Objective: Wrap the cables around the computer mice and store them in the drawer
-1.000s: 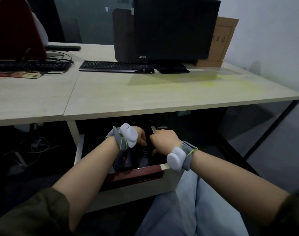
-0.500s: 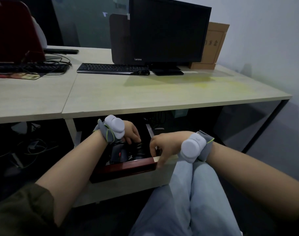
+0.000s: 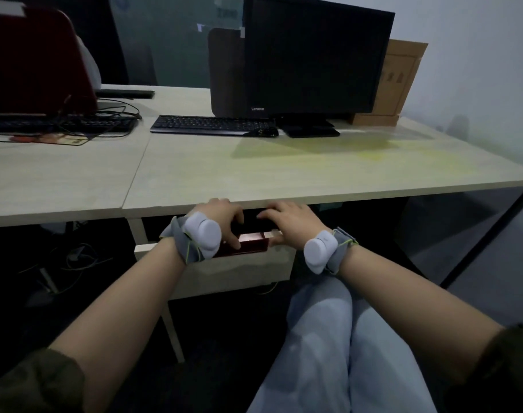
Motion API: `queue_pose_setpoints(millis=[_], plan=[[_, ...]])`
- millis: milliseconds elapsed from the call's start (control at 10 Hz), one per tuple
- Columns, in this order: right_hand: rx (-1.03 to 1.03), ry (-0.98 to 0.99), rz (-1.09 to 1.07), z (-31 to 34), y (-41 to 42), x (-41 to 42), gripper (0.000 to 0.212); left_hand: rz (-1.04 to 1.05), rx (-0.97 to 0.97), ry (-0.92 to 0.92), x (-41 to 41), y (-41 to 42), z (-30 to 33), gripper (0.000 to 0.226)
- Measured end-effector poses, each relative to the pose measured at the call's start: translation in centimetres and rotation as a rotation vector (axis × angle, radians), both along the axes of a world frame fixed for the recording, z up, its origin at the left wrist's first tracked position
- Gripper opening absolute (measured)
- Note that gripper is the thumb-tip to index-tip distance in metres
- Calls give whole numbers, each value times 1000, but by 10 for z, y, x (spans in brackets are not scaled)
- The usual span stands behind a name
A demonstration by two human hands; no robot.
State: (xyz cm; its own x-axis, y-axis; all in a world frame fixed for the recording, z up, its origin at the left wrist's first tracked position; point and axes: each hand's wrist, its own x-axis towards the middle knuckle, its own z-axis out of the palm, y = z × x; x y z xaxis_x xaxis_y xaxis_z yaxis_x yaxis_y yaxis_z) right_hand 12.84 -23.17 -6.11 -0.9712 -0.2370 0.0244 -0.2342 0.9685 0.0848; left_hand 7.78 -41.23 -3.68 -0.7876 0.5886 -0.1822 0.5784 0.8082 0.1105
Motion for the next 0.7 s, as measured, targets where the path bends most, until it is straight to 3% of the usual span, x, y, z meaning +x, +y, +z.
queue_pose_setpoints(millis=[100, 200, 300, 400, 500, 600, 700], plan=[[-12, 79, -144, -1, 6, -19, 98, 73, -27, 224, -18, -7, -7, 94], [-56, 95, -241, -2, 10, -39, 91, 147, 19, 197, -39, -10, -12, 96], [16, 257, -227, -7, 2, -56, 70, 192, 82, 296, -50, -6, -16, 77], [51, 323, -251, -13, 0, -69, 66, 254, 136, 323, -56, 1, -22, 67], [40, 326, -225, -14, 4, -68, 69, 253, 78, 299, -55, 6, -21, 65], [-39, 226, -159, 0, 16, -74, 64, 255, -19, 154, -64, 19, 5, 56], [-391, -98, -238, 32, 44, -75, 53, 214, -2, -104, -73, 48, 40, 43]])
